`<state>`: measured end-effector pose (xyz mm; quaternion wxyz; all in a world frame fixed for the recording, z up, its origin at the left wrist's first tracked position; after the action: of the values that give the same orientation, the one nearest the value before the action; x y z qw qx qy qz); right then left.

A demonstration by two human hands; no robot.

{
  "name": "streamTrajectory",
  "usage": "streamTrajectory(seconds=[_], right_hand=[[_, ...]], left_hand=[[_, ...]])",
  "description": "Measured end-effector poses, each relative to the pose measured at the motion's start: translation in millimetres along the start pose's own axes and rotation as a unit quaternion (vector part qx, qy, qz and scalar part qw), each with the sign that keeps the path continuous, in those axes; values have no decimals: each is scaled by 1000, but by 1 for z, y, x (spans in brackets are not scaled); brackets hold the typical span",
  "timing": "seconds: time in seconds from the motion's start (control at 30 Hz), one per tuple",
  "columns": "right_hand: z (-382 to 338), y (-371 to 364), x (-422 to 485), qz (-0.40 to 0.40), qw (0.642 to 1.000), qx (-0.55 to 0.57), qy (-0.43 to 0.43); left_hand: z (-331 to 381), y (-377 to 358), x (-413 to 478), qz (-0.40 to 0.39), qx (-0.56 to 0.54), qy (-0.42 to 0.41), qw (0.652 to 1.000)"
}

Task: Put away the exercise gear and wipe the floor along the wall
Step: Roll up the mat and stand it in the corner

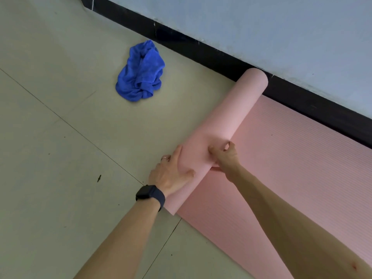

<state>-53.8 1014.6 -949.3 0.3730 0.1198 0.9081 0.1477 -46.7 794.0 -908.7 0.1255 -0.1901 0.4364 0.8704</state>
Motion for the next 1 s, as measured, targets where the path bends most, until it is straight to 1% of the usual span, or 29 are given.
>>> streamTrajectory(seconds=[0.03,0.07,0.1,0.17,0.23,0.27,0.33,0.37,0.43,0.5,0.53,0.57,0.6,0.63,0.7,0.77,0.8,0.87,0.93,1.0], right_hand=[[0,5,-3,13,999,-33,-4],[0,12,-7,32,996,-84,-7],[-1,20,-11,54,989,-135,-8],[-4,36,-19,90,980,-178,12],[-16,49,-31,123,970,-194,79],[-24,53,-37,136,960,-215,122],[-35,56,-48,143,933,-268,193],[-36,58,-51,138,922,-295,212],[-25,64,-54,117,905,-346,218],[-6,79,-54,97,900,-373,201],[1,86,-53,90,900,-381,190],[10,91,-52,74,906,-379,173],[18,95,-51,50,919,-359,156],[24,96,-54,18,937,-321,139],[28,88,-59,-50,967,-224,111],[16,77,-62,-85,976,-162,120],[7,74,-63,-92,975,-154,133],[-5,71,-62,-88,969,-178,145],[3,73,-60,-70,965,-215,129],[23,84,-61,-40,968,-228,96]], left_hand=[[-2,-8,2,-35,-12,9,999],[0,-11,1,-42,-9,3,999],[4,-11,-2,-32,-1,-6,999],[14,-9,-12,16,25,-23,999],[27,-13,-28,52,65,-51,995],[36,-18,-37,62,85,-72,992],[50,-28,-54,65,107,-105,987],[55,-32,-62,65,106,-115,986],[65,-37,-75,66,62,-139,986],[65,-36,-79,44,-61,-138,988],[58,-35,-76,31,-117,-118,986],[47,-35,-72,22,-150,-90,984],[37,-38,-69,7,-161,-57,985],[28,-43,-68,-20,-173,-16,985],[21,-59,-74,-80,-243,50,966],[27,-65,-81,-75,-261,53,961],[30,-66,-84,-61,-257,53,963],[31,-65,-87,-38,-254,57,965],[32,-65,-88,-33,-231,52,971],[35,-68,-90,-41,-190,50,980]])
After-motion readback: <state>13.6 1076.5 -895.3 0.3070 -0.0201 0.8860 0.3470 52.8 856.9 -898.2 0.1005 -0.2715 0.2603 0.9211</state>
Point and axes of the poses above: each hand's wrist, its own x-axis towards the middle knuckle, its own y-axis out of the back of the hand, z = x × y, the point moved 10 cm from there along x, towards the middle knuckle, and after that the axes turned 12 degrees about -x, right-handed, at the moved point
